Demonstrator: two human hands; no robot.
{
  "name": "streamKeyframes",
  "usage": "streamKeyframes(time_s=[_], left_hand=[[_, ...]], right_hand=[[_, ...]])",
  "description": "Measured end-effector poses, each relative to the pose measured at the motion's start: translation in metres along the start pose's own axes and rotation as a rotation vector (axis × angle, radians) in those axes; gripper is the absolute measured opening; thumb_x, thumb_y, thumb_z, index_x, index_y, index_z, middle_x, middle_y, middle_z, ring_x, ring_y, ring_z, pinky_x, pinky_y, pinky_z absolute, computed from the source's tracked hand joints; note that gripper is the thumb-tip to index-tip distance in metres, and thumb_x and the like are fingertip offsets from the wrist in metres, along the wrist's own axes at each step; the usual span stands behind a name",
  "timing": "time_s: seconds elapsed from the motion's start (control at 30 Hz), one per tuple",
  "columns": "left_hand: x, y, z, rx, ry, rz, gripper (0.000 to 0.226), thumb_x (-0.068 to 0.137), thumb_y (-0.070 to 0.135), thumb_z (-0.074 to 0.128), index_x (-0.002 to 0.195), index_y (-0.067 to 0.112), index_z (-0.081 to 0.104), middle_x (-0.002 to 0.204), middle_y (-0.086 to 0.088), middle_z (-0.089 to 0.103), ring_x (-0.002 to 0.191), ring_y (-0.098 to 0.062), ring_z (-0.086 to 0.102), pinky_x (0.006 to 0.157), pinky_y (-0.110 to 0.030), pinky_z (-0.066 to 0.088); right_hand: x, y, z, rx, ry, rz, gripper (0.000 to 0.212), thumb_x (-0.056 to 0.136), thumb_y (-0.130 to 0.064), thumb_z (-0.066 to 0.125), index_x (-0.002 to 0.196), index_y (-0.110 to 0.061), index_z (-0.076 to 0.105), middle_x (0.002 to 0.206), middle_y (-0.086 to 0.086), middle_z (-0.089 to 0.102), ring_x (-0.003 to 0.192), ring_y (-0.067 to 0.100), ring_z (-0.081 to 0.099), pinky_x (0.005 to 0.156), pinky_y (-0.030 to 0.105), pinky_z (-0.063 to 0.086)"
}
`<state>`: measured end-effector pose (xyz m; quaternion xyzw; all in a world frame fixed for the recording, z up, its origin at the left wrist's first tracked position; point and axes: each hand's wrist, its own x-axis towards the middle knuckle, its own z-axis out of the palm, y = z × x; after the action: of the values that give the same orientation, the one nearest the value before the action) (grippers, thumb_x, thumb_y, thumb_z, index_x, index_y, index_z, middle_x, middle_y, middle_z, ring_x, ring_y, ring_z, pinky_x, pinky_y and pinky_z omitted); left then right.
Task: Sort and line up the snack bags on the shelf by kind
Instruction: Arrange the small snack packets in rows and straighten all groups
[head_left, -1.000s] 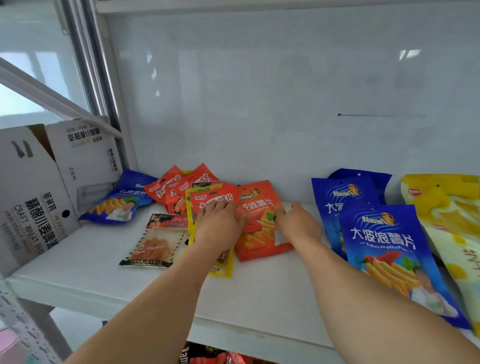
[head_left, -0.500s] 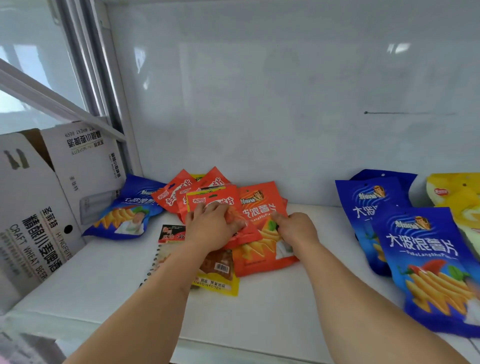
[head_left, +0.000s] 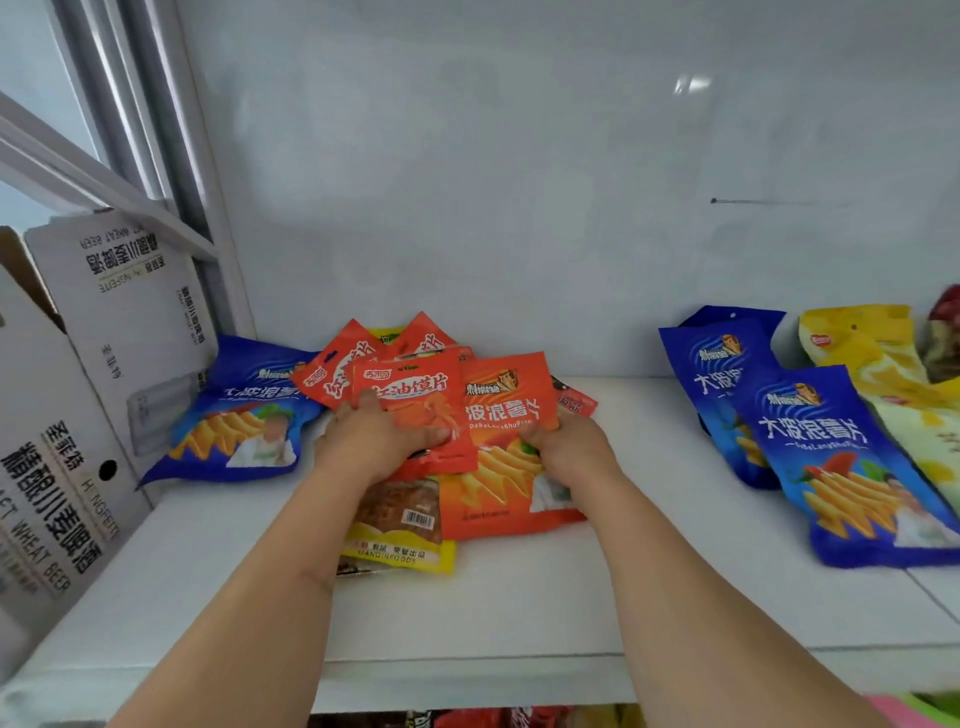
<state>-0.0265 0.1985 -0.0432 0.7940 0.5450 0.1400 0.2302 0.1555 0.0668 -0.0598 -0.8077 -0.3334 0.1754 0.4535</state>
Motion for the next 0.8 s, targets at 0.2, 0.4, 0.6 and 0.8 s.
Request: streamKeyframes(time_s=[0.2, 0.4, 0.6, 0.8], left_hand=[[0.003, -0.013, -0.006, -0.080, 0.030, 0.012, 0.120, 0.068, 0.072, 0.074, 0.158, 0.015, 0.017, 0.162, -0.013, 0.022, 0.145, -0.038, 0.031, 0.113, -0.051, 0.036], [0.002, -0.022, -0.013, -0.136, 0.029, -0.013, 0.114, 0.072, 0.070, 0.074, 0.157, 0.018, 0.019, 0.162, -0.009, 0.019, 0.145, -0.035, 0.031, 0.109, -0.055, 0.038], [-0.001, -0.017, -0.015, -0.132, 0.048, 0.027, 0.112, 0.074, 0.062, 0.077, 0.158, 0.017, 0.018, 0.164, -0.009, 0.015, 0.145, -0.036, 0.032, 0.109, -0.052, 0.038], [-0.008, -0.011, -0.018, -0.229, 0.120, 0.109, 0.095, 0.082, 0.034, 0.080, 0.158, 0.021, 0.023, 0.160, -0.013, 0.025, 0.139, -0.036, 0.041, 0.106, -0.046, 0.042]], right_hand=[[-0.009, 0.003, -0.012, 0.254, 0.087, 0.119, 0.016, 0.091, -0.012, 0.067, 0.077, -0.018, 0.070, 0.065, -0.001, 0.066, 0.057, 0.016, 0.059, 0.065, 0.034, 0.052], [-0.009, 0.006, -0.023, 0.387, 0.189, 0.231, 0.014, 0.092, -0.011, 0.066, 0.078, -0.014, 0.065, 0.069, 0.005, 0.064, 0.057, 0.016, 0.057, 0.063, 0.035, 0.052], [-0.019, -0.001, -0.031, 0.372, 0.028, 0.262, 0.016, 0.089, -0.014, 0.071, 0.079, -0.008, 0.060, 0.050, 0.002, 0.050, 0.039, 0.012, 0.041, 0.039, 0.021, 0.036], [-0.020, -0.009, -0.030, 0.219, -0.022, 0.271, 0.013, 0.087, -0.009, 0.072, 0.080, -0.011, 0.061, 0.077, 0.008, 0.063, 0.063, 0.019, 0.056, 0.054, 0.025, 0.044]])
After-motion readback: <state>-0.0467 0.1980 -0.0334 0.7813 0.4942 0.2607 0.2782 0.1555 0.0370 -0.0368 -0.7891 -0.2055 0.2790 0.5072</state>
